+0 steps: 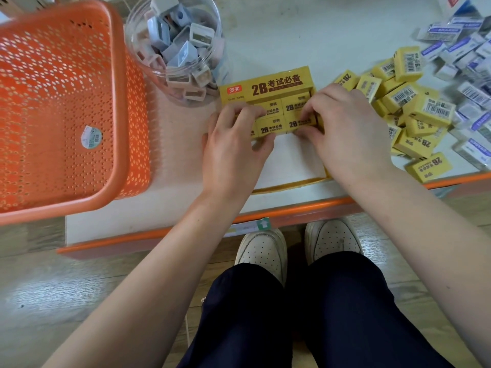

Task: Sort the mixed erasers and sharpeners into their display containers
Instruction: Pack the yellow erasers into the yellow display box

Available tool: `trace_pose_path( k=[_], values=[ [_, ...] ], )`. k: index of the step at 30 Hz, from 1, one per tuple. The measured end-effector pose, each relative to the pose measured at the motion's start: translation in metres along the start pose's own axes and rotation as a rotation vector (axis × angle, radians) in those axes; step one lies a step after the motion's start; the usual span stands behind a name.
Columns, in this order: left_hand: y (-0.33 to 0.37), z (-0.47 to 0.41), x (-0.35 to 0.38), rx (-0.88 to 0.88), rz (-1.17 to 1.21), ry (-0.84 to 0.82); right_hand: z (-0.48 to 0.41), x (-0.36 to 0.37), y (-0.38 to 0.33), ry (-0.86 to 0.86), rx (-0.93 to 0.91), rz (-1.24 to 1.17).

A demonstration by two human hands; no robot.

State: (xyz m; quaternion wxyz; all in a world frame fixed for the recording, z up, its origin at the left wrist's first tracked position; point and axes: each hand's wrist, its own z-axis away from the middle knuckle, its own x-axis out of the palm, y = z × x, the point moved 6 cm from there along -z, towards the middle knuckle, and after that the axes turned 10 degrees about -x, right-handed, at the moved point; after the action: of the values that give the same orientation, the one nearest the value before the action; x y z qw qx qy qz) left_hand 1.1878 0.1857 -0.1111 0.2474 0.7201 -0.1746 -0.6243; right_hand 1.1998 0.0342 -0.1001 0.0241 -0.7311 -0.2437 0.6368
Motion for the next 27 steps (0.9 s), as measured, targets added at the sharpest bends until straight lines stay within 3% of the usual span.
trace_pose_path(
  k=[13,20,23,27],
  values=[
    [0.0,-0.001,-0.001,0.003,-0.039,0.031,0.005,0.002,0.004,0.103,0.013,-0.076],
    [0.01,-0.001,-0.006,-0.029,-0.233,-0.022,-0.003,-0.008,-0.001,-0.062,-0.085,-0.08],
    [0.021,-0.004,-0.01,-0.051,-0.223,-0.067,-0.005,-0.035,0.009,0.044,-0.029,-0.185],
    [0.043,-0.007,-0.01,0.009,-0.172,-0.072,-0.003,-0.069,0.044,0.101,0.067,-0.038]
  ],
)
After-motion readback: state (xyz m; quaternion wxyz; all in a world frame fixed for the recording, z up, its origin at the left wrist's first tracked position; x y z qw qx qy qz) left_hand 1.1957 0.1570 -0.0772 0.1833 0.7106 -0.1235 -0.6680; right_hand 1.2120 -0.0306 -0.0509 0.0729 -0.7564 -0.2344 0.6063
